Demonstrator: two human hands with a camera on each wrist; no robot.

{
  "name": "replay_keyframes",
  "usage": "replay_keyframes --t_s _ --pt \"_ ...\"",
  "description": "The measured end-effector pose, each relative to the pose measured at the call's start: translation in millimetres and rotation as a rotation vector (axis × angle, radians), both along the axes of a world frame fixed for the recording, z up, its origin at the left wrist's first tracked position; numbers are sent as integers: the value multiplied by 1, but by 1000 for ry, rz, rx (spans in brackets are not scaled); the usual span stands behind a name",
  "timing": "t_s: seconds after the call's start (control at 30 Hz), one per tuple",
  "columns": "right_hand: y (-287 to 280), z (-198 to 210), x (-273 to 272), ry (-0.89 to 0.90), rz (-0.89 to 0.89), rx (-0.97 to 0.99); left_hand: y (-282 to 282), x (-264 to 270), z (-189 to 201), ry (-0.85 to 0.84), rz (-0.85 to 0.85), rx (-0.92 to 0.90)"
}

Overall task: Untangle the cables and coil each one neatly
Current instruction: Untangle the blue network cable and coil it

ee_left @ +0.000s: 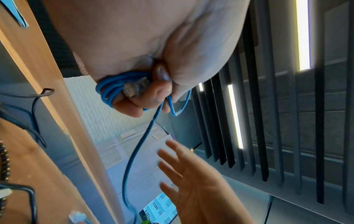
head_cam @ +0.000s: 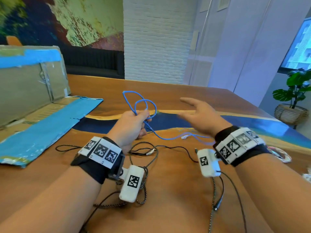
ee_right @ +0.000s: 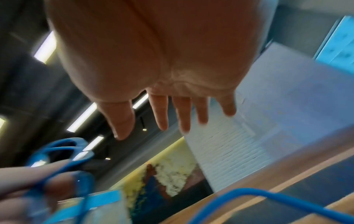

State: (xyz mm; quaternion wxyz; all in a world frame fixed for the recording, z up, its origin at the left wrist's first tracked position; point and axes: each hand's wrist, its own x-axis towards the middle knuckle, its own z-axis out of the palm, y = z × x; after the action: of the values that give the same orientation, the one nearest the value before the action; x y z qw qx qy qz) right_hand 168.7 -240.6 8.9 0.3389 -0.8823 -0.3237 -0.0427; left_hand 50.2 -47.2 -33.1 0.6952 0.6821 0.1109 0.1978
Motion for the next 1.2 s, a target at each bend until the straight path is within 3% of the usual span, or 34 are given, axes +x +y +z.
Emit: replay_keyframes --t_s 0.1,0.2,0.37,0.5,0.7,0.87,1.03,1.13,1.2 --pt "45 -22 -39 201 328 16 4 -2 0 -19 23 -8" --pt "79 -39 -56 218 379 108 18 -11 -1 -47 47 18" --pt "84 -35 -29 173 188 772 55 -30 -5 -2 -16 9" --pt "55 -32 5 106 11 949 71 -39 -7 44 -114 -158" --pt "18 -54 42 -71 -295 757 84 -43 -2 -135 -148 -458" --pt "9 -68 50 3 -338 418 85 -44 -1 -200 -178 -619" --pt "31 -66 30 85 -121 90 70 -37 -6 -135 -128 -510" --pt "46 -65 16 -68 -83 -72 62 -34 -8 -66 -52 -345" --pt "54 -58 -1 -159 -71 -62 57 -33 -8 -42 -27 -280"
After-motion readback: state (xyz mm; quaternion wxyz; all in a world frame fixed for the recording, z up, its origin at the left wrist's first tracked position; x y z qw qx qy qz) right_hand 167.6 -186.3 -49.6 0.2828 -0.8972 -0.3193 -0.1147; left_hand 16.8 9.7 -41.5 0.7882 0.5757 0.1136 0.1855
